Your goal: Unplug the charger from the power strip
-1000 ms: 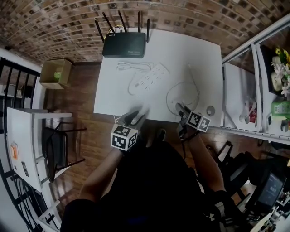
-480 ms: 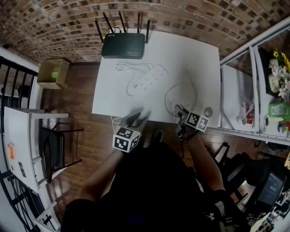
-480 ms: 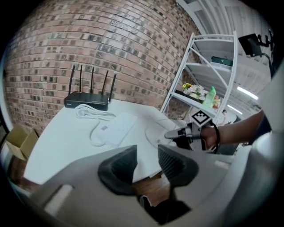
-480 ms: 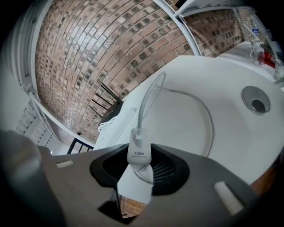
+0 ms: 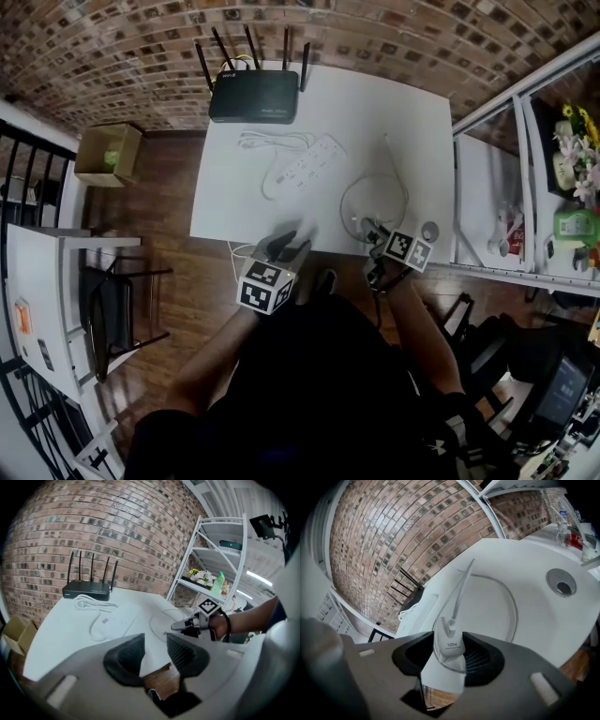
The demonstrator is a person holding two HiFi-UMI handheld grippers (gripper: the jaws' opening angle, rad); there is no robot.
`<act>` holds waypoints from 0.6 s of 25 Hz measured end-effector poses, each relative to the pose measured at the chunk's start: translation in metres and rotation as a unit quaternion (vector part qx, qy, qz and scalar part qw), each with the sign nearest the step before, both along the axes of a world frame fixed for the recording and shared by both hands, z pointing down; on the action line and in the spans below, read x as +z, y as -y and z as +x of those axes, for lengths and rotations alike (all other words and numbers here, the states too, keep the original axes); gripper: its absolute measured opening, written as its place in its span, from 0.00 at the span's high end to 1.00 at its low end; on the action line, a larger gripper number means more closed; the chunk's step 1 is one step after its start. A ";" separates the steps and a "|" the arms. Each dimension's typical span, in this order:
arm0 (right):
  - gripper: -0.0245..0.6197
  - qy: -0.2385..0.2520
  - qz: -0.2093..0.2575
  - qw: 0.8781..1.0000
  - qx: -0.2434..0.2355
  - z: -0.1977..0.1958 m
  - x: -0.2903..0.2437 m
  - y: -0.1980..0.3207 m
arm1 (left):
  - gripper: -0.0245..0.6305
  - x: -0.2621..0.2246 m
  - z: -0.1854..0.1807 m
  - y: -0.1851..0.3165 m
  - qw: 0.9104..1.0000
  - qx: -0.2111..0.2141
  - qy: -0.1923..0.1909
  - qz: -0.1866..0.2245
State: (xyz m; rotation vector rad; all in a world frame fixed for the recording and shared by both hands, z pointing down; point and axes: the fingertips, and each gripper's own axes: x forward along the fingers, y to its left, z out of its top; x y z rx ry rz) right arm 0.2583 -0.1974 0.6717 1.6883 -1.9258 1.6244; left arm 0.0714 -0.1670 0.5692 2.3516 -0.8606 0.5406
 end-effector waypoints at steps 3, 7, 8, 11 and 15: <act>0.63 -0.015 -0.010 1.000 0.005 0.004 0.001 -0.003 | 0.74 -0.002 0.002 -0.001 1.000 0.005 0.000 0.002; 0.61 -0.042 -0.026 0.999 0.018 0.016 0.002 -0.011 | 0.74 -0.004 0.001 -0.002 1.000 0.010 0.001 0.002; 0.61 -0.051 -0.028 0.998 0.020 0.020 0.002 -0.012 | 0.74 -0.005 0.003 -0.002 1.000 0.012 0.001 0.003; 0.60 -0.065 -0.033 0.997 0.018 0.027 0.002 -0.015 | 0.74 -0.006 0.008 0.001 1.000 0.015 0.000 0.006; 0.60 -0.063 -0.030 0.997 0.025 0.028 -0.007 -0.023 | 0.74 -0.010 0.007 -0.001 1.000 0.016 -0.003 0.005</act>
